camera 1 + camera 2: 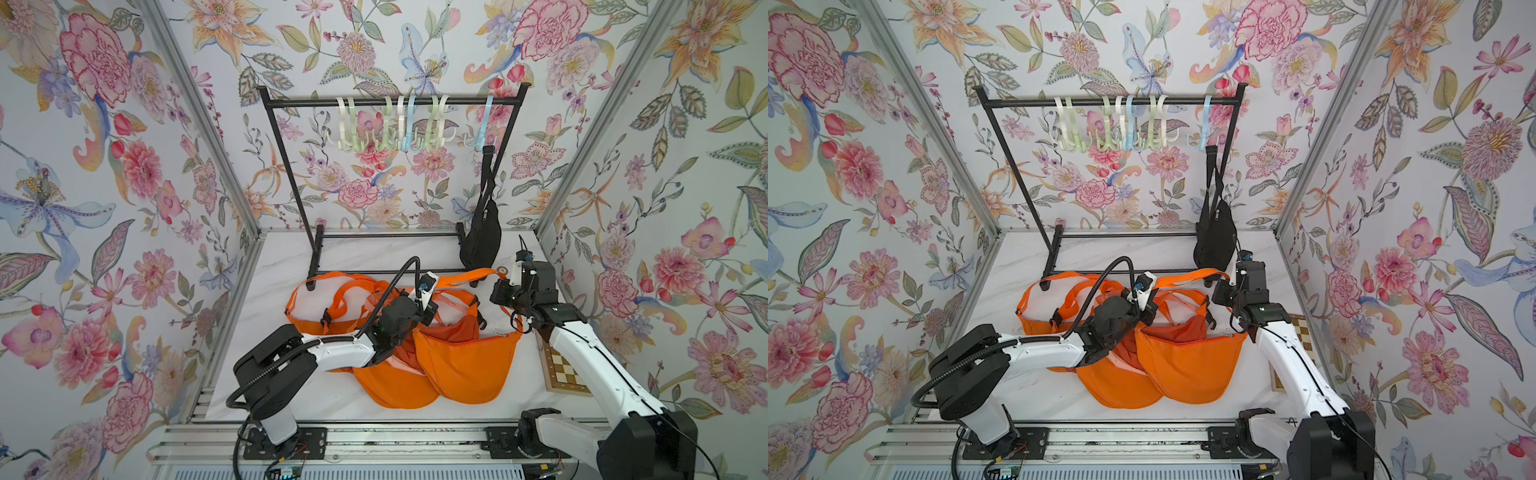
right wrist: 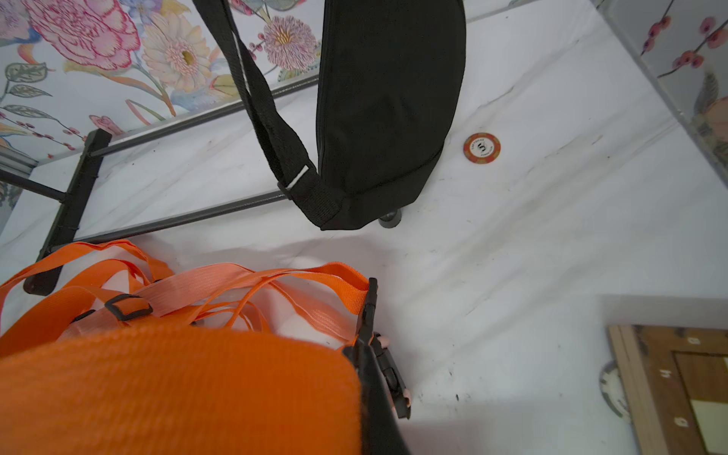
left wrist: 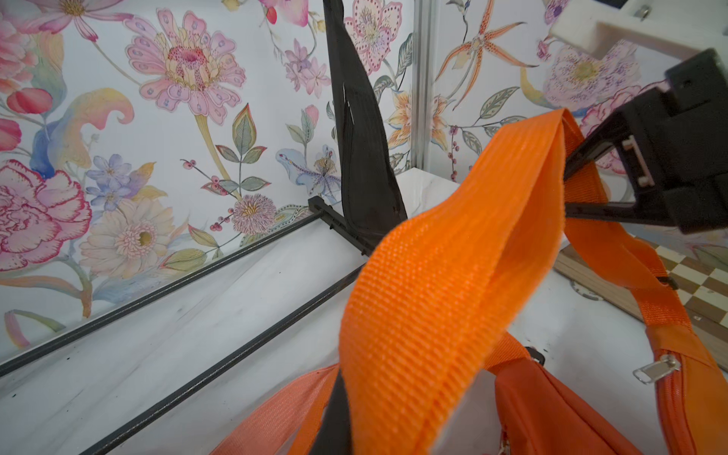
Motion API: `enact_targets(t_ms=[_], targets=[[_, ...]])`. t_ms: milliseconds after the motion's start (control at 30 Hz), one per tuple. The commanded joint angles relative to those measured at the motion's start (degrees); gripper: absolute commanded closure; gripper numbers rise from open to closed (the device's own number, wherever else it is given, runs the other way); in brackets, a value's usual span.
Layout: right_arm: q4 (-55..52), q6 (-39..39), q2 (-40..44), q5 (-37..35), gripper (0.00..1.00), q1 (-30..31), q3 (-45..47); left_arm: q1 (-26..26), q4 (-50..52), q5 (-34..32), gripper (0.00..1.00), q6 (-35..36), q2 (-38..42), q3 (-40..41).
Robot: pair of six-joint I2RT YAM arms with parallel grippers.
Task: Take the bag off the hook
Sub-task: Place the bag inside the bag.
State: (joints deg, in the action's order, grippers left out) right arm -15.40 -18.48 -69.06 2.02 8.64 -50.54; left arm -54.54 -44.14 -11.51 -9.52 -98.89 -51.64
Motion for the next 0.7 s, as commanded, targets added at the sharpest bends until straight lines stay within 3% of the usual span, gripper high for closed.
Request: enact_targets(t_ms=[0, 133, 300, 367, 433, 500, 667], targets=[[6.9, -0.7, -5.5, 1.5, 0.97, 0.0, -0.3, 1.4, -2.7, 2.1, 1.00, -2.1, -2.0, -0.5], [9.3, -0.9, -12.8, 3.0, 0.87, -0.1, -2.3, 2.1, -2.5, -0.2, 0.93, -1.4, -3.4, -1.2], [13.1, -1.4, -18.5, 4.2, 0.51, 0.4, -2.9, 2.2, -3.9, -3.7, 0.78, -0.4, -4.5, -0.8], [14.3, -1.4, -19.7, 4.0, 0.43, 0.6, -3.0, 2.2, -3.6, -4.4, 0.64, -0.3, -5.3, -1.1], [14.8, -1.2, -20.8, 3.7, 0.40, 0.8, -3.5, 2.2, -2.2, -5.0, 0.51, -0.3, -6.1, -2.2], [15.1, -0.9, -21.2, 3.4, 0.37, 0.7, -3.6, 2.2, -1.5, -5.6, 0.45, -0.4, -6.3, -2.6], [14.8, -0.4, -19.2, 2.5, 0.34, 0.6, -3.5, 2.2, -1.5, -7.4, 0.37, 0.4, -3.4, -1.3]])
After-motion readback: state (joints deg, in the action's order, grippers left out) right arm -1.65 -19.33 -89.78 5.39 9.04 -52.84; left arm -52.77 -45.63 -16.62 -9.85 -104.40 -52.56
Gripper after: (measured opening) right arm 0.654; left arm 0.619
